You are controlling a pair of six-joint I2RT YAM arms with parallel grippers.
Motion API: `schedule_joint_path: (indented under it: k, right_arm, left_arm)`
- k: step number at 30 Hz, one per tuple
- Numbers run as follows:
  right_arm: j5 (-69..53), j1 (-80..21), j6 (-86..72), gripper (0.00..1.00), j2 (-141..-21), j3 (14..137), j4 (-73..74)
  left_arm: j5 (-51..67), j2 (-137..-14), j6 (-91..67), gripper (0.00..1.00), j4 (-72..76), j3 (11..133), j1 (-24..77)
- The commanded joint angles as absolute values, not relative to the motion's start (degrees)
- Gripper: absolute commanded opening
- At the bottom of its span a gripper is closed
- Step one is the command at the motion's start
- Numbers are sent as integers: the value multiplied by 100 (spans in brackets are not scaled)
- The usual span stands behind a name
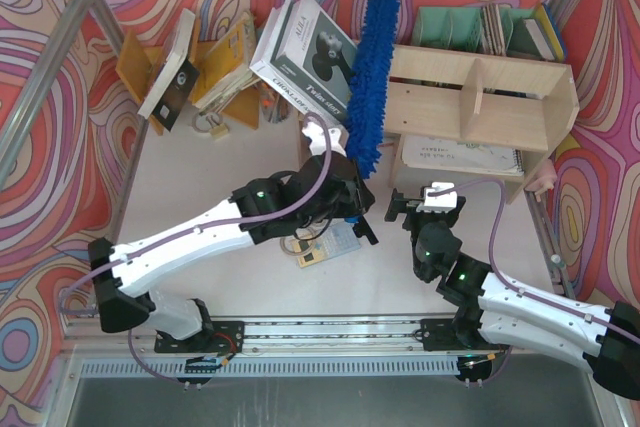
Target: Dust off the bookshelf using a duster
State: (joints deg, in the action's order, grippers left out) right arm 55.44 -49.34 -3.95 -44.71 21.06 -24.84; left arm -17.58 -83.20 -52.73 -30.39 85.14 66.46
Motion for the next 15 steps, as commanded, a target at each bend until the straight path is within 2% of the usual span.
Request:
schedule_joint_path:
  k: [1, 7, 15]
  right_arm:
    - [5640, -4885, -474, 90, -4455, 2304, -2399]
    - [5635, -4880, -482, 91, -4481, 2311, -2384]
    - [5616, -4863, -503, 90, -4586, 2342, -2364]
  left_arm:
    - [-2271, -7635, -4602, 0, -2582, 8348, 6618]
    - [-2749, -6756, -3365, 0, -1534, 7337, 6618]
    - [-3232, -5434, -699, 0, -182, 5789, 6627]
